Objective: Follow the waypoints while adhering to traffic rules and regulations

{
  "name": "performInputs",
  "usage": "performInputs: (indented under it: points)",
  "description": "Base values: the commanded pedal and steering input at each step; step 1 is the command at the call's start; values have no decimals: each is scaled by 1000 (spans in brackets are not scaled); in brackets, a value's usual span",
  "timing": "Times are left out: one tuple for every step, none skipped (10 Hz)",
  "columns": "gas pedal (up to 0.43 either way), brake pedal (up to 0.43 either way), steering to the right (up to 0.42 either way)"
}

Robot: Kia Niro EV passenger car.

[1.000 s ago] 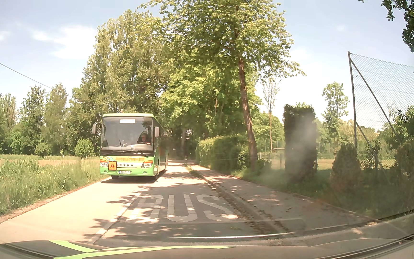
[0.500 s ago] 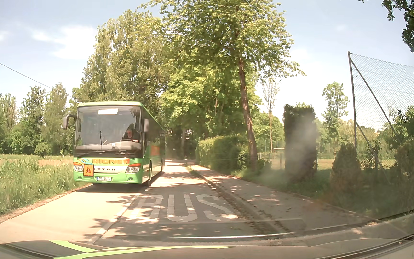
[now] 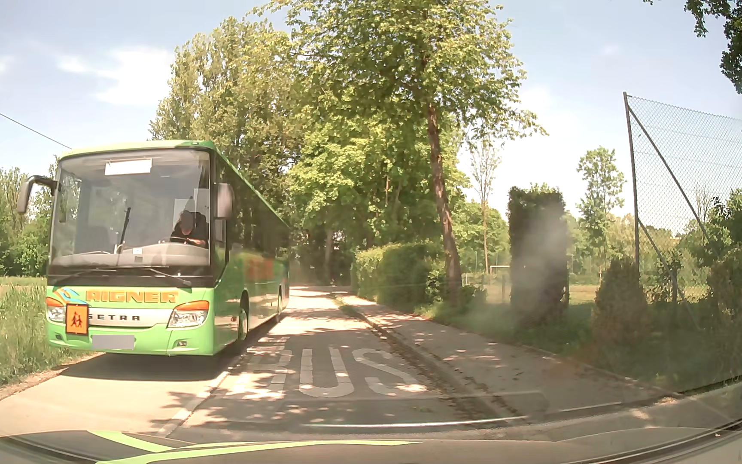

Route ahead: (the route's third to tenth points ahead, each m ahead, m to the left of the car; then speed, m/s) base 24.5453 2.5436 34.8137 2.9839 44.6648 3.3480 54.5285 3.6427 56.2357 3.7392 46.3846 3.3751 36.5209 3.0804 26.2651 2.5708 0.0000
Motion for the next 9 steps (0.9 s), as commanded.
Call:
performInputs:
  points:
    - [0,463,-88]
    - [0,463,-89]
    - [0,463,-89]
    - [0,463,-88]
    - [0,463,-89]
    - [0,463,-89]
    - [0,463,-88]
    - [0,463,-88]
    - [0,463,-89]
